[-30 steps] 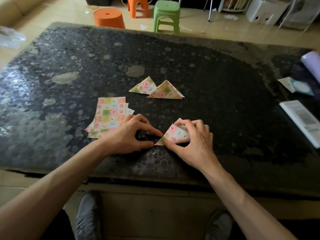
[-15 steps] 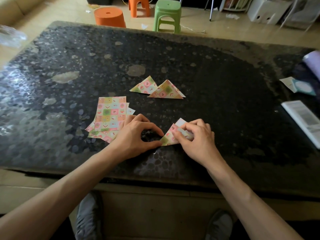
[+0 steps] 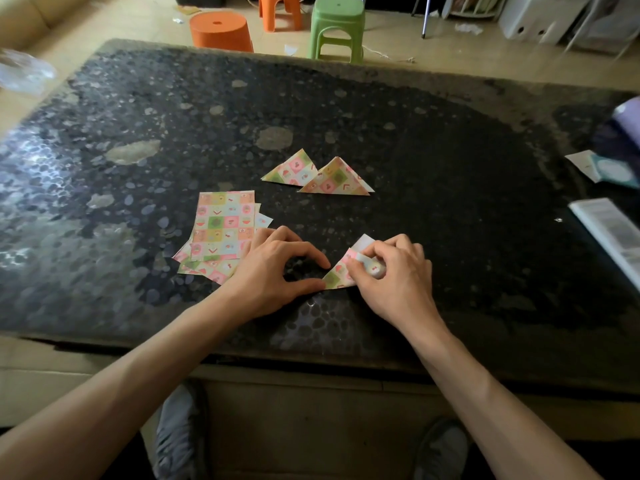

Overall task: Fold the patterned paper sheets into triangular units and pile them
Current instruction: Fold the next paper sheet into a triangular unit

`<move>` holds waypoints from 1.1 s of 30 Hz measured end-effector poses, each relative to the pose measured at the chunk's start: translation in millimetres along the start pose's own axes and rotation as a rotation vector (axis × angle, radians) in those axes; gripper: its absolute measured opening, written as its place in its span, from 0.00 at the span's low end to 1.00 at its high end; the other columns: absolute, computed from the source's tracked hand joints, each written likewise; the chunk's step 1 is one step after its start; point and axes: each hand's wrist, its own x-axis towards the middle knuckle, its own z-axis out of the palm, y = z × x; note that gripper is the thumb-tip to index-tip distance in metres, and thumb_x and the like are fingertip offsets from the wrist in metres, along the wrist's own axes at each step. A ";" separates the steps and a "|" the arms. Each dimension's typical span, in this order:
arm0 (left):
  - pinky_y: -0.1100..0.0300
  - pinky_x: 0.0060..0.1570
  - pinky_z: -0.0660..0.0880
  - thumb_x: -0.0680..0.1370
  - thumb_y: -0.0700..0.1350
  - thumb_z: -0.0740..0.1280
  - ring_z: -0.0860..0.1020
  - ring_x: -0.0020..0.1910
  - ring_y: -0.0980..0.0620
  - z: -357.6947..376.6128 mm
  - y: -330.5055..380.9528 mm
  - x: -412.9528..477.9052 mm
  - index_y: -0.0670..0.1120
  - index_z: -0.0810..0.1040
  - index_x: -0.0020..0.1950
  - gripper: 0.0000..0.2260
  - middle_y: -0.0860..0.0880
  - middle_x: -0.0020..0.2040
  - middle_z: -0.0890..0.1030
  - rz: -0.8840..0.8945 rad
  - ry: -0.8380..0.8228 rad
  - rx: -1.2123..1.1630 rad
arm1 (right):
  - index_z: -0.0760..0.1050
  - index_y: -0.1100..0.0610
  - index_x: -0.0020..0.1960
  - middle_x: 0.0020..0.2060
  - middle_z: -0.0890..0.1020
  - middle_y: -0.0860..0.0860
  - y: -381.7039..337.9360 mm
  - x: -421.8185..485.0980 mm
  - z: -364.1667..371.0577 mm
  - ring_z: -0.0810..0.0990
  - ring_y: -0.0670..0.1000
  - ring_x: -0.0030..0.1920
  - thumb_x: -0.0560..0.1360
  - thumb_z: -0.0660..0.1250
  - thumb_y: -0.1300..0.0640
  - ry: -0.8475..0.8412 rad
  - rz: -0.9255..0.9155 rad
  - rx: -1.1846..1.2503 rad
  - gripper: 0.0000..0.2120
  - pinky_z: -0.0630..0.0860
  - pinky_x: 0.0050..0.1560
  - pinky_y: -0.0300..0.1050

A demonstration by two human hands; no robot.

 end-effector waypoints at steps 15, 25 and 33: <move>0.56 0.56 0.70 0.77 0.67 0.61 0.67 0.59 0.56 8.8 9.7 -5.1 0.71 0.81 0.58 0.14 0.60 0.53 0.70 0.125 0.090 0.108 | 0.70 0.41 0.53 0.50 0.72 0.42 4.7 -1.0 3.4 0.69 0.45 0.54 0.74 0.75 0.43 0.042 -0.013 0.075 0.15 0.66 0.54 0.44; 0.54 0.59 0.69 0.76 0.65 0.66 0.68 0.58 0.55 15.3 7.7 -6.6 0.69 0.83 0.58 0.12 0.59 0.53 0.71 0.154 0.153 0.108 | 0.78 0.43 0.49 0.54 0.71 0.44 14.1 -12.3 8.9 0.68 0.48 0.58 0.76 0.72 0.41 0.153 -0.158 0.003 0.08 0.63 0.54 0.45; 0.55 0.60 0.67 0.76 0.66 0.66 0.67 0.57 0.56 17.1 6.8 -5.4 0.72 0.81 0.58 0.11 0.59 0.52 0.69 0.135 0.154 0.074 | 0.77 0.44 0.51 0.56 0.72 0.44 21.7 -19.6 7.9 0.70 0.47 0.61 0.76 0.69 0.38 0.153 -0.228 0.011 0.11 0.63 0.57 0.44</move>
